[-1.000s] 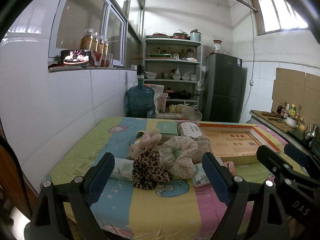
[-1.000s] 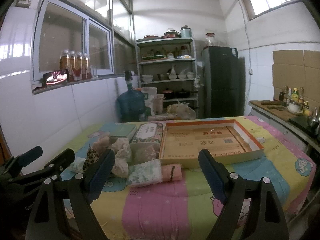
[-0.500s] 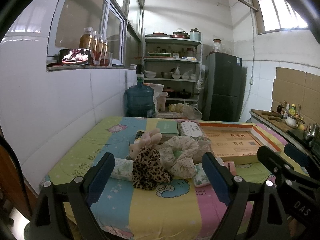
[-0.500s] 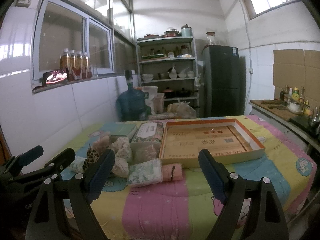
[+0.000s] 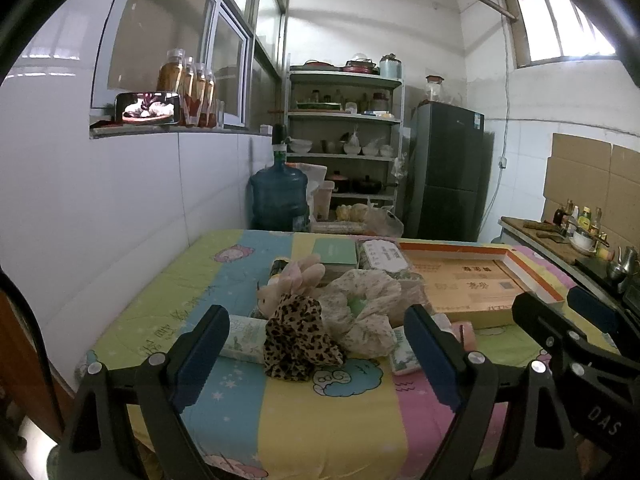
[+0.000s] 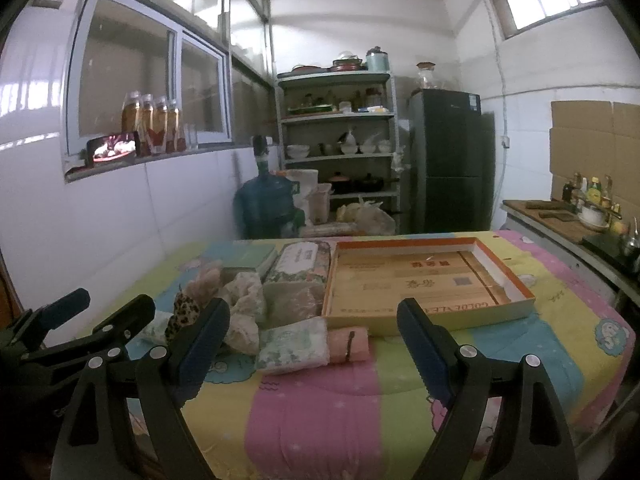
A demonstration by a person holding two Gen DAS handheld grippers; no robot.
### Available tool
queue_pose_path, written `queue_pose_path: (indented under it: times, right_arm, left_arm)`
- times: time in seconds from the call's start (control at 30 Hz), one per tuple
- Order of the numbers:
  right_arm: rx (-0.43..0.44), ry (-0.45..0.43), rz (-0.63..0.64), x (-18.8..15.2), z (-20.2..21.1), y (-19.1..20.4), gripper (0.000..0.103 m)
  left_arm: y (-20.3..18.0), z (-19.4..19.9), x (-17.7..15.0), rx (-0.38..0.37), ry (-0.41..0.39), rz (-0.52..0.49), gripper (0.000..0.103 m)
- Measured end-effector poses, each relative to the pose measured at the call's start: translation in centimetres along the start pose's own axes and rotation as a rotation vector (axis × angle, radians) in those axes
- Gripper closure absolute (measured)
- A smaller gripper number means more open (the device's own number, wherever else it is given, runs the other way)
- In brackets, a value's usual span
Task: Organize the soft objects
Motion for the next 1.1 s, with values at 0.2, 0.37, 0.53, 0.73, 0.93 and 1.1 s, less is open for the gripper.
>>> queue_pose_path:
  times: [0.2,0.37,0.53,0.73,0.93,1.1]
  right_arm:
    - [0.006,0.014,0.005,0.2,-0.7,0.0,0.016]
    - [0.011,0.028,0.013,0.1,-1.4,0.3,0.016]
    - [0.051,0.054,0.022,-0.1,-2.9,0.7,0.016]
    - [0.186,0.156,0.053,-0.6,-7.4,2.4,0.016]
    - [0.225,0.204,0.107,-0.3,-12.0,4.5,0.017]
    - [0.237,0.223,0.101,0.1,-15.0,4.8,0.033]
  left_arm:
    - [0.8,-0.9,0.2,-0.005,0.015,0.006,0.013]
    - [1.5,-1.7,0.3,-0.006,0.030,0.017,0.013]
    - [2.9,-2.6,0.2,-0.005,0.026,0.031,0.013]
    - [5.9,-4.4,-0.3,0.004,0.043,0.084,0.013]
    - [8.9,-6.3,-0.8,0.026,0.068,0.124,0.013]
    - [10.6,-8.5,-1.5,0.001,0.106,0.144,0.013]
Point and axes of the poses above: each gripper's, at about its wrist camera, not at the fingertips, and z roughly against the way its jaws point, y to its left, x to its top, the point moved 6 cm from there along -z, roughly the way its jaws point, and after that the axes turned 10 degrees about y, right-handed, at the moved point
